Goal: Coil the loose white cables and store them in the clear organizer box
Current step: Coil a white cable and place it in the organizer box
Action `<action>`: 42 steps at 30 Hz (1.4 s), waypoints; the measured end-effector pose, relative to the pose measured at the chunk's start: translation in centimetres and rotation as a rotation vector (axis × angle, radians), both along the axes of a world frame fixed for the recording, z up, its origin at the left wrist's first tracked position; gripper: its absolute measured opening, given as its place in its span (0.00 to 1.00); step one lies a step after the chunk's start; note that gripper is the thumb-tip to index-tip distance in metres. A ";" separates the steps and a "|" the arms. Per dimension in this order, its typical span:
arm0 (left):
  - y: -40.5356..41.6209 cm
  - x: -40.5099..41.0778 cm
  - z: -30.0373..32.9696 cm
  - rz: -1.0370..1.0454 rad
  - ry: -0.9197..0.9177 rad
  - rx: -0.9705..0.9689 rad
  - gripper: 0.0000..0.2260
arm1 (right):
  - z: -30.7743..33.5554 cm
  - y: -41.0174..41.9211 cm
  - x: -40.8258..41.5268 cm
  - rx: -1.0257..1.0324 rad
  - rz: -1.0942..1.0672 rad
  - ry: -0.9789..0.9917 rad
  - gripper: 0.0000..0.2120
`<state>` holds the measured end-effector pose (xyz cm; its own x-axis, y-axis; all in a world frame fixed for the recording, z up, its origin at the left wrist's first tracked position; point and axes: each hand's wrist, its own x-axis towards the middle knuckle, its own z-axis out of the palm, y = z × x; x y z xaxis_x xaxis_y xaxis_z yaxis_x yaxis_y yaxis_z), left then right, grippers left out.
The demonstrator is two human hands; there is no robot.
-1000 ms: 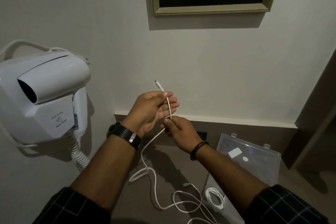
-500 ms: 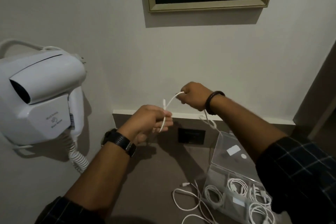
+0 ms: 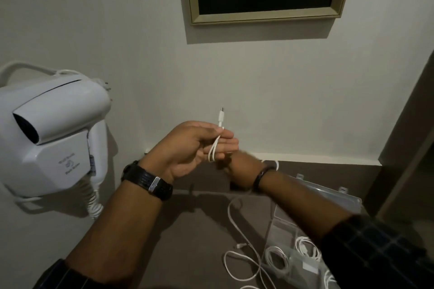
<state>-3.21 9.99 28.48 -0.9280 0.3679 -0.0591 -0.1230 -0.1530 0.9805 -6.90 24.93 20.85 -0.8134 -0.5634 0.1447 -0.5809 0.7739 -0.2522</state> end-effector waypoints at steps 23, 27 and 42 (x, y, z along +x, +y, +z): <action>0.8 0.2 1.2 0.113 -0.103 0.275 0.12 | 0.9 -2.8 4.5 -0.572 0.031 -0.412 0.15; 1.4 1.0 1.6 0.009 -0.057 0.273 0.12 | 2.3 -1.0 1.0 -0.342 -0.117 -0.270 0.10; -1.1 -2.4 -2.4 0.525 0.069 -0.147 0.10 | 10.4 0.4 0.0 -0.227 -0.170 -0.060 0.17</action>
